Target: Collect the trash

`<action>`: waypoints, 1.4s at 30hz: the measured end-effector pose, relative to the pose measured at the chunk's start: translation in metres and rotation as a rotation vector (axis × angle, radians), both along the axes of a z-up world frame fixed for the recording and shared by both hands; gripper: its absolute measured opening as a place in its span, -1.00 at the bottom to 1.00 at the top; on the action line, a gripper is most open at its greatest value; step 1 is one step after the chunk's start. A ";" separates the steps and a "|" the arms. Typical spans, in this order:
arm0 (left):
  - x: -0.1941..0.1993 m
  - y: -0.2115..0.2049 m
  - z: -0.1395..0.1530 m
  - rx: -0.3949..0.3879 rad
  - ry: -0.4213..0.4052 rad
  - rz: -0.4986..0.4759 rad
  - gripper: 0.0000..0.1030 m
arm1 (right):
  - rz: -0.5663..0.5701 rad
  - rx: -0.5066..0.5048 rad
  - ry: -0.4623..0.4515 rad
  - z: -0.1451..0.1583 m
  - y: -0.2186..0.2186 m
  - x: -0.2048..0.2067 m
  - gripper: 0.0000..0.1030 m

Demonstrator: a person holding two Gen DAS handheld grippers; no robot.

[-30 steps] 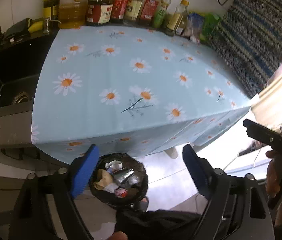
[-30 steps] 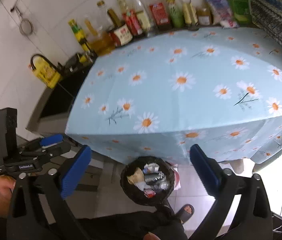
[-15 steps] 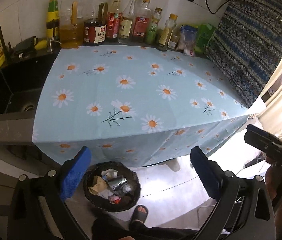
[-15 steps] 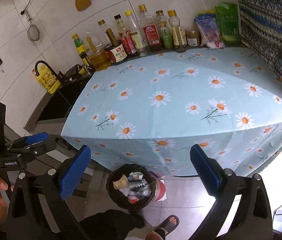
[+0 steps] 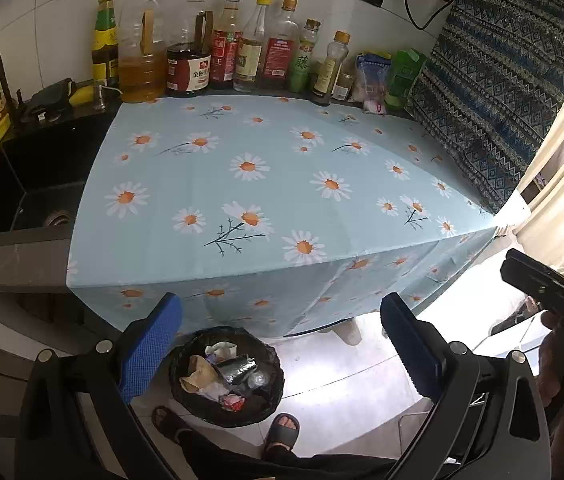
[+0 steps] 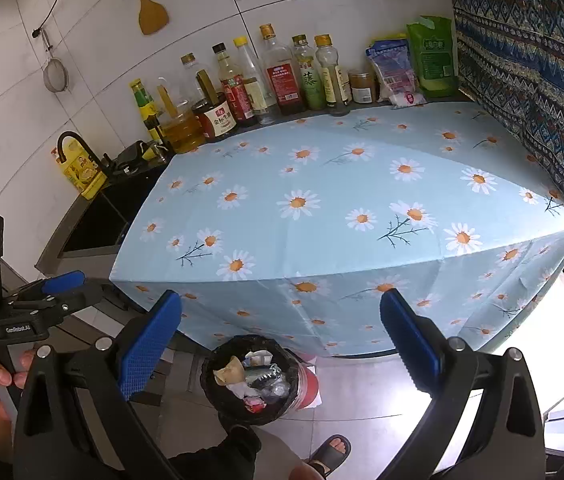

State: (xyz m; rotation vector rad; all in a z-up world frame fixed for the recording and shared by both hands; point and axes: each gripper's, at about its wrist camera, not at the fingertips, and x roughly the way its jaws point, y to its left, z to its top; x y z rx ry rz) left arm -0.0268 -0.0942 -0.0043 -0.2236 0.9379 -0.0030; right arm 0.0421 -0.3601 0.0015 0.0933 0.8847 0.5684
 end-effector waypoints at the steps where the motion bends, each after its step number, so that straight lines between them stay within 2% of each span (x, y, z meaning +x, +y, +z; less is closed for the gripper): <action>1: 0.000 0.000 -0.001 0.002 0.002 0.000 0.87 | -0.001 -0.008 -0.003 0.000 0.001 -0.001 0.91; 22: -0.010 -0.007 0.002 0.013 0.004 0.007 0.87 | -0.009 -0.003 -0.009 0.003 -0.005 -0.005 0.91; 42: -0.003 -0.013 0.003 0.025 0.020 0.016 0.87 | -0.027 0.004 0.003 0.000 -0.018 0.002 0.91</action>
